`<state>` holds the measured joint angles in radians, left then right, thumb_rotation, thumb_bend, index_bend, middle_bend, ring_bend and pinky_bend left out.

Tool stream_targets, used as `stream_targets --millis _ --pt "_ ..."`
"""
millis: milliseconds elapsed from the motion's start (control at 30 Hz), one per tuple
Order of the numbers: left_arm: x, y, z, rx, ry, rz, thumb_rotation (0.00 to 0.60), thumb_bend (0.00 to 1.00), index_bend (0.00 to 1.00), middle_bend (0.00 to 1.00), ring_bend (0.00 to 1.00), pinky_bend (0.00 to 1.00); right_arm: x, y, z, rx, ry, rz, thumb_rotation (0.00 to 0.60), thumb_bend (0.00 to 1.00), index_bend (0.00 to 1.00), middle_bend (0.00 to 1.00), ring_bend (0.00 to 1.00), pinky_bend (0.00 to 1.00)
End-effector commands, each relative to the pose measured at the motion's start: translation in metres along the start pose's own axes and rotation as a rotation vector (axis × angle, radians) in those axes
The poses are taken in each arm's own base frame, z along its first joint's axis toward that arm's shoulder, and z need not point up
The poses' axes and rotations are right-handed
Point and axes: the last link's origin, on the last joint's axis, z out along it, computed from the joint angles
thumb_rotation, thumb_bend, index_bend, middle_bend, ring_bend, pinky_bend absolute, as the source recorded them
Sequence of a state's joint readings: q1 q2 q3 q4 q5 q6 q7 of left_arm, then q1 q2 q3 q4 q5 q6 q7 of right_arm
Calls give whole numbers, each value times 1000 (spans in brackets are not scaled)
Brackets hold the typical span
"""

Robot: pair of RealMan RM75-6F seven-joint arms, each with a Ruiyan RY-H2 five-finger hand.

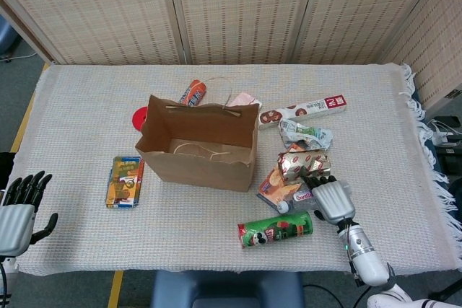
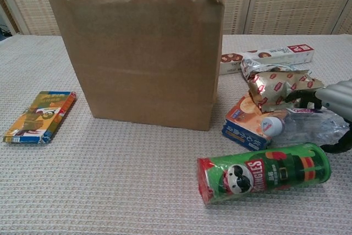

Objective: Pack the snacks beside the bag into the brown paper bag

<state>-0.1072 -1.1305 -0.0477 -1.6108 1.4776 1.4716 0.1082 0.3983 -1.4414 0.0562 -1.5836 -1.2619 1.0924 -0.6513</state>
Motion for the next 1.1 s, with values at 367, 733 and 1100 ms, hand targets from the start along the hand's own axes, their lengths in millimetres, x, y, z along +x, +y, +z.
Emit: stream_targets --millis 367,733,1100 --pt "0 0 0 -1 -1 -1 600 388 25 0 0 0 30 15 -8 -38 111 59 600 323 607 615 645 610" --pt "0 1 0 0 -1 1 600 386 25 0 0 0 133 45 -20 -94 400 215 600 323 607 615 645 610" --pt "0 0 0 1 -3 -2 600 387 25 0 0 0 255 3 -20 57 845 185 600 323 606 615 643 610"
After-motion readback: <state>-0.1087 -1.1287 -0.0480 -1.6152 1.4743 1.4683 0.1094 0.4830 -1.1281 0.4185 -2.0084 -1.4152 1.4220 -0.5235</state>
